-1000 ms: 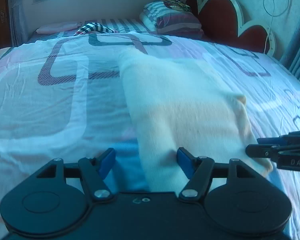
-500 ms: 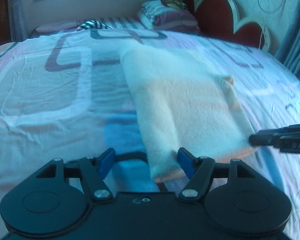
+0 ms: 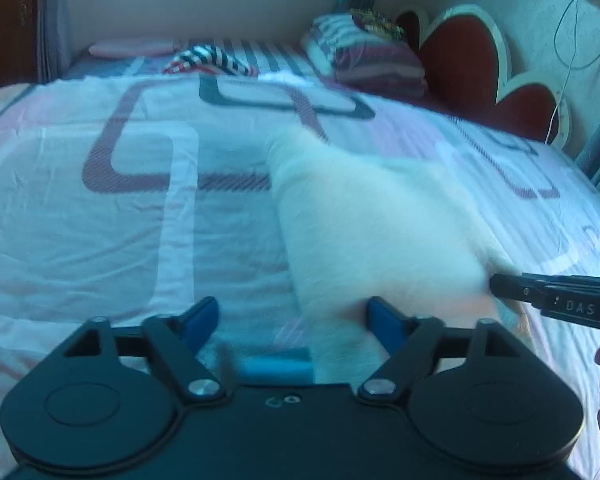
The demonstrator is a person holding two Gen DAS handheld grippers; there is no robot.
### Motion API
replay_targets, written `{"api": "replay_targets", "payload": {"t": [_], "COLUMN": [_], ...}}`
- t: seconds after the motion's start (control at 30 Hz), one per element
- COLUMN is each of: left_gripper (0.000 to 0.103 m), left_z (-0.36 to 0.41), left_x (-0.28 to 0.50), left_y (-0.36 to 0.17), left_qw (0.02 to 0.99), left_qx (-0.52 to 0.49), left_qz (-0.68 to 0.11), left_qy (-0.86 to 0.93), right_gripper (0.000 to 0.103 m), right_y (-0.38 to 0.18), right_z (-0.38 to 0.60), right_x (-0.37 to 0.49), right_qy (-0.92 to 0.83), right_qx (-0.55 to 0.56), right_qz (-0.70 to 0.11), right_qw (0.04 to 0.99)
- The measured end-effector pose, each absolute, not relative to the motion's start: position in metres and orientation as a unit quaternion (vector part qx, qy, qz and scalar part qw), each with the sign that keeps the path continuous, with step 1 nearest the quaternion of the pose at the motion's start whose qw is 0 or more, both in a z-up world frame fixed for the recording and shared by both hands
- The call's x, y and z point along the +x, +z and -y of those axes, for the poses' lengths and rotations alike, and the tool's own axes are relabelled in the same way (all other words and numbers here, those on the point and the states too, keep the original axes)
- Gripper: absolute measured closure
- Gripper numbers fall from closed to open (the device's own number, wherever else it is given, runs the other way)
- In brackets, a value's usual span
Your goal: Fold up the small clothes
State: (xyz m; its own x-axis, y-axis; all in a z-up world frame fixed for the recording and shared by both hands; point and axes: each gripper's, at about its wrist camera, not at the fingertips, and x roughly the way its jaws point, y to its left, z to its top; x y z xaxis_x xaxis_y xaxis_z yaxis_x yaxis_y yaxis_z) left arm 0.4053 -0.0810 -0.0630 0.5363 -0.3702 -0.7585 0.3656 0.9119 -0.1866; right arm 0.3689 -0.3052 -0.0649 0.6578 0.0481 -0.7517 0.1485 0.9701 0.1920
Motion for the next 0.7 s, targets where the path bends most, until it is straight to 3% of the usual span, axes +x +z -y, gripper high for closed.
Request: {"api": "replay_targets", "payload": {"t": [0.27,0.3,0.33,0.37,0.57,0.7], "left_gripper": [0.023,0.023,0.023,0.023,0.023,0.033], "left_z": [0.081,0.082,0.083,0.084,0.093,0.083], "left_x": [0.399,0.400,0.400,0.400,0.408,0.422], "left_y": [-0.052,-0.050,-0.048,-0.046,-0.040,-0.047], "left_qw": [0.879,0.878,0.879,0.880,0.883,0.863], "left_qx": [0.023,0.023,0.025,0.027,0.035,-0.033], "left_qz": [-0.426,-0.424,-0.422,-0.418,-0.402,-0.429], "left_qy": [-0.216,-0.219,-0.222,-0.225,-0.239,-0.264], "right_gripper": [0.069,0.064,0.052,0.051,0.051,0.051], "right_y": [-0.053,-0.051,-0.049,-0.048,-0.049,-0.061], "right_z": [0.326,0.328,0.332,0.336,0.362,0.384], "right_x": [0.360,0.359,0.359,0.360,0.366,0.366], "right_qy": [-0.005,-0.007,-0.011,-0.012,0.005,0.030], "right_qx": [0.159,0.166,0.174,0.183,0.250,0.342], "right_qz": [-0.389,-0.383,-0.379,-0.376,-0.380,-0.374], "right_qw": [0.907,0.909,0.909,0.908,0.890,0.862]}}
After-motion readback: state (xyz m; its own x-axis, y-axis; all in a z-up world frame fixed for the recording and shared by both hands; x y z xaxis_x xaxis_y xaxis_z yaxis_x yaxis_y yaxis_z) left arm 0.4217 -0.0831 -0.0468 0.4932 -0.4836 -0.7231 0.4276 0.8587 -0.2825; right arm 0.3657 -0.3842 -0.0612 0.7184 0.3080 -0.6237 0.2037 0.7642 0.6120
